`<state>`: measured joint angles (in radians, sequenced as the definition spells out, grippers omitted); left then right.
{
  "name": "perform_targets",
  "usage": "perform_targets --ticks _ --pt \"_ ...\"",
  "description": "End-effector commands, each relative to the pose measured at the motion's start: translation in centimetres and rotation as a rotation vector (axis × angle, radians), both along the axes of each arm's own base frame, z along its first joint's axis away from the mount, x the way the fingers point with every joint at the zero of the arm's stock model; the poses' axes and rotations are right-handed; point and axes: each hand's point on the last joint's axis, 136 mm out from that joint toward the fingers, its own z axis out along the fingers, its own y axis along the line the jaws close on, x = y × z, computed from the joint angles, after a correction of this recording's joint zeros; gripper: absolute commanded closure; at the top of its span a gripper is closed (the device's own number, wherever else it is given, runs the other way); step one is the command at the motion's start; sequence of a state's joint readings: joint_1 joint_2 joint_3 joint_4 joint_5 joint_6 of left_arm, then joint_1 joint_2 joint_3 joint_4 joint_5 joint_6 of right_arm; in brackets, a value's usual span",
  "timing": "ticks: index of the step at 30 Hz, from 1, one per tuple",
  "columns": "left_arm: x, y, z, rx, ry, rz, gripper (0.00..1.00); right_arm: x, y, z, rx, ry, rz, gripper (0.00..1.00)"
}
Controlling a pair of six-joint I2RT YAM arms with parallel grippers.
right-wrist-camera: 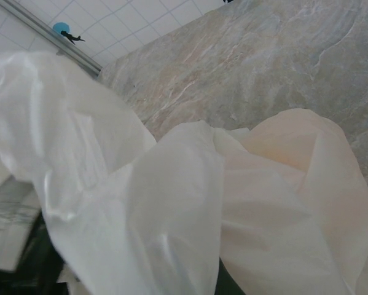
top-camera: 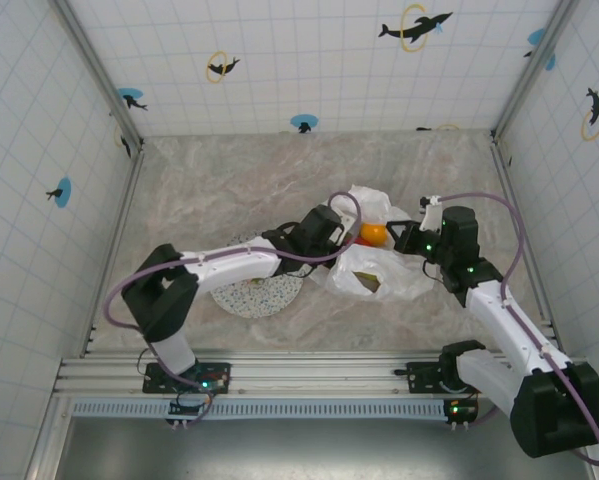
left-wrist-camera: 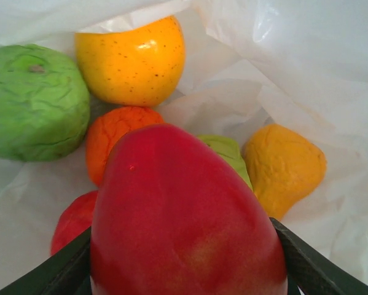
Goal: Place the fruits into the plastic bag
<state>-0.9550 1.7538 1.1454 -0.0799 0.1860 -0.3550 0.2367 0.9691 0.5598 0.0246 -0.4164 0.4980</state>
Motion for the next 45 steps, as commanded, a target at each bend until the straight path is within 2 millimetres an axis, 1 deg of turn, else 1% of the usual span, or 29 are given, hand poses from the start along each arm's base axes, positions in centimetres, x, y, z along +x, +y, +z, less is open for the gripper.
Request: perform_targets --ticks 1,5,9,12,16,24,26,28,31,35,41,45 --pt "0.1 -2.3 1.0 -0.066 -0.007 -0.037 0.37 -0.1 0.1 0.8 0.005 -0.019 0.001 1.00" --pt "0.1 -2.3 1.3 -0.085 -0.015 -0.032 0.29 -0.1 -0.1 0.7 -0.020 -0.022 -0.004 1.00" --pt "0.3 -1.4 2.1 -0.077 -0.053 -0.013 0.21 0.1 -0.2 0.5 -0.025 -0.023 -0.005 1.00" --pt "0.3 -0.6 2.7 -0.069 -0.078 0.002 0.17 0.3 0.0 0.3 -0.017 -0.011 0.002 1.00" --pt "0.2 0.6 3.3 -0.052 -0.102 0.018 0.15 0.2 0.1 -0.1 -0.015 -0.004 0.003 1.00" --pt "-0.6 3.4 5.7 -0.095 -0.127 0.031 0.14 0.2 -0.3 0.1 -0.037 -0.011 -0.007 1.00" --pt "-0.8 4.2 6.0 -0.111 -0.116 0.031 0.14 0.4 -0.3 0.0 -0.036 -0.010 -0.008 1.00" --pt "-1.2 5.2 5.5 -0.118 -0.089 0.025 0.15 0.5 -0.2 -0.1 -0.031 -0.006 -0.007 1.00" --pt "-1.9 6.3 5.4 -0.137 -0.067 0.012 0.16 0.6 0.0 -0.2 -0.019 0.001 -0.001 1.00" --pt "-2.4 7.4 5.9 -0.149 -0.080 0.011 0.16 0.7 0.0 -0.2 -0.021 0.004 -0.004 1.00" --pt "-2.1 9.7 7.2 -0.163 -0.115 0.040 0.16 0.7 -0.1 0.0 -0.031 -0.003 -0.007 1.00" --pt "-1.5 12.7 7.5 -0.158 -0.106 0.110 0.16 0.7 -0.1 -0.2 -0.030 0.003 -0.006 1.00"
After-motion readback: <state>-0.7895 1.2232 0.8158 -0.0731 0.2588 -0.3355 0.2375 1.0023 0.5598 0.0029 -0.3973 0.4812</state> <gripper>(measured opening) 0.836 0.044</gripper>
